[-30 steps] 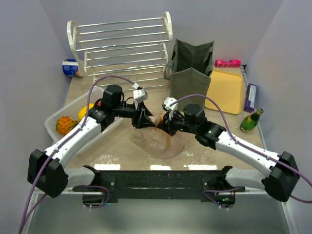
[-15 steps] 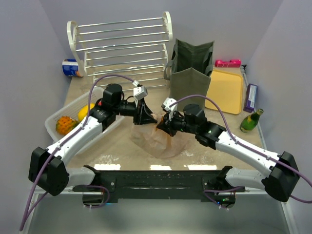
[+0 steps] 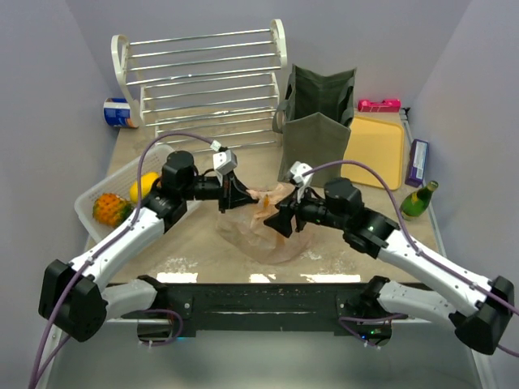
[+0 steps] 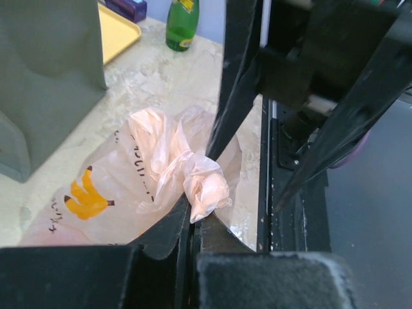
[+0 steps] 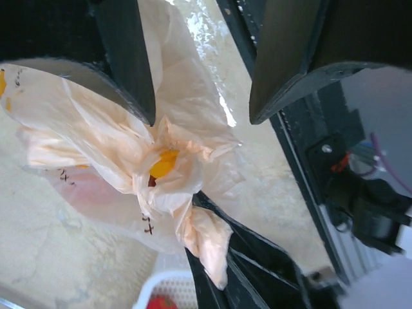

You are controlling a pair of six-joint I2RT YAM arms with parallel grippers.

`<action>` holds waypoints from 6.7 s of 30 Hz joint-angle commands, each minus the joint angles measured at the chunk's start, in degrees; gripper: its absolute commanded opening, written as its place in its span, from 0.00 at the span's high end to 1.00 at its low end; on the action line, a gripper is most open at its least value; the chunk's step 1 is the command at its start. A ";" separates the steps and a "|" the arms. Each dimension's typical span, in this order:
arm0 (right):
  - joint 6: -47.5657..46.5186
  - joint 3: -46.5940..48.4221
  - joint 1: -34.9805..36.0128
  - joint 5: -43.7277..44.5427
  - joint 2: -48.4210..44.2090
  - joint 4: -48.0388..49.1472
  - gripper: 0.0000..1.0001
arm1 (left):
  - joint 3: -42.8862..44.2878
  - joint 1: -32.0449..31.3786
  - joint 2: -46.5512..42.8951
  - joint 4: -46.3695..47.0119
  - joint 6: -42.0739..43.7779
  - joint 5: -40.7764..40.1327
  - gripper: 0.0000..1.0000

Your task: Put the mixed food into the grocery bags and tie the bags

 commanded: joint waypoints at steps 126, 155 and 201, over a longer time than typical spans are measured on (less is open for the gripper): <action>52.91 -11.59 -6.99 3.72 7.05 46.51 1.00 | -24.82 -24.33 -9.26 30.84 -19.02 -38.94 0.57; 58.79 -10.62 -10.42 -13.61 7.24 51.25 1.00 | -28.76 -16.24 -12.19 34.41 -23.67 -33.95 0.43; 59.06 -8.95 -11.65 -21.08 9.26 47.21 1.00 | -16.28 -13.34 -14.73 25.20 -11.81 -26.29 1.00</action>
